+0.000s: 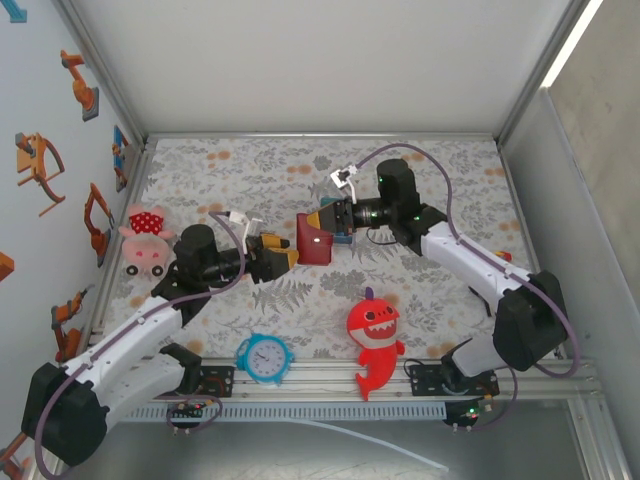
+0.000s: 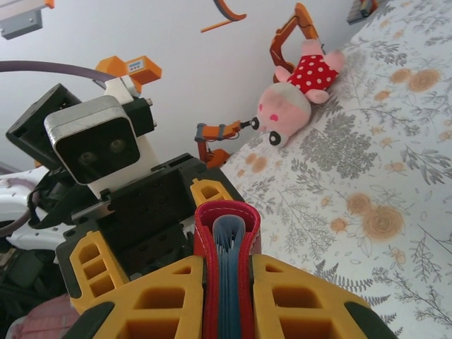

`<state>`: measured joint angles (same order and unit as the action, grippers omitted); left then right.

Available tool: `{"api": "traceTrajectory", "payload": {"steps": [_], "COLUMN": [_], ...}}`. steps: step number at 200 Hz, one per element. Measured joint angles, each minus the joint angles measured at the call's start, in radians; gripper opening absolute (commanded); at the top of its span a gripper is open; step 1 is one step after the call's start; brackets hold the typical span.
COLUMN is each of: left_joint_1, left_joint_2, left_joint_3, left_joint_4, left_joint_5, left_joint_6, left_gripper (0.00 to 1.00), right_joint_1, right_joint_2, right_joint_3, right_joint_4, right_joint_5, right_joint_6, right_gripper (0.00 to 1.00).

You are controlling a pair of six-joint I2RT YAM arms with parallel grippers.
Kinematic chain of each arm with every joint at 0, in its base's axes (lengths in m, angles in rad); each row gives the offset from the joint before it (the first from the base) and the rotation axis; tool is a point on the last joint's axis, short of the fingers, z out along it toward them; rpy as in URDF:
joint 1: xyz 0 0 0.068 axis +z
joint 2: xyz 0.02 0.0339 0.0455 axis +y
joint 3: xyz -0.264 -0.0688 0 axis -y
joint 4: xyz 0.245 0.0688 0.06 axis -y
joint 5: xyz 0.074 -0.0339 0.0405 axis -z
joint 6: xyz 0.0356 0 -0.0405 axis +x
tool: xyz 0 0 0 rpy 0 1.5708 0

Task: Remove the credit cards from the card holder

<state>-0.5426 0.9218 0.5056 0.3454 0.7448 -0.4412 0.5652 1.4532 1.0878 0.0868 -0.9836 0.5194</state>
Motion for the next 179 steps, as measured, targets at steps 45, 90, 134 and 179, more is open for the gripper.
{"api": "traceTrajectory", "payload": {"steps": [45, 90, 134, 179], "left_joint_1": [0.000, -0.001, -0.014, -0.018], "left_joint_2": [0.057, 0.140, 0.179, 0.188], "left_joint_3": [-0.005, -0.008, -0.008, -0.008], "left_joint_4": [0.168, 0.290, 0.336, 0.373], "left_joint_5": [0.059, 0.101, 0.126, 0.135], "left_joint_6": [-0.091, -0.167, -0.201, -0.222], "left_gripper": [0.65, 0.58, 0.29, 0.00], "right_joint_1": [0.000, 0.007, 0.009, 0.006], "right_joint_2": [0.000, 0.000, 0.000, 0.000], "right_joint_3": [0.001, 0.004, 0.004, 0.004], "right_joint_4": [0.083, 0.113, 0.114, 0.135], "right_joint_5": [-0.049, -0.056, -0.056, -0.063], "right_joint_6": [0.037, 0.055, 0.057, 0.059], "right_gripper": [0.00, 0.00, 0.00, 0.00]}}
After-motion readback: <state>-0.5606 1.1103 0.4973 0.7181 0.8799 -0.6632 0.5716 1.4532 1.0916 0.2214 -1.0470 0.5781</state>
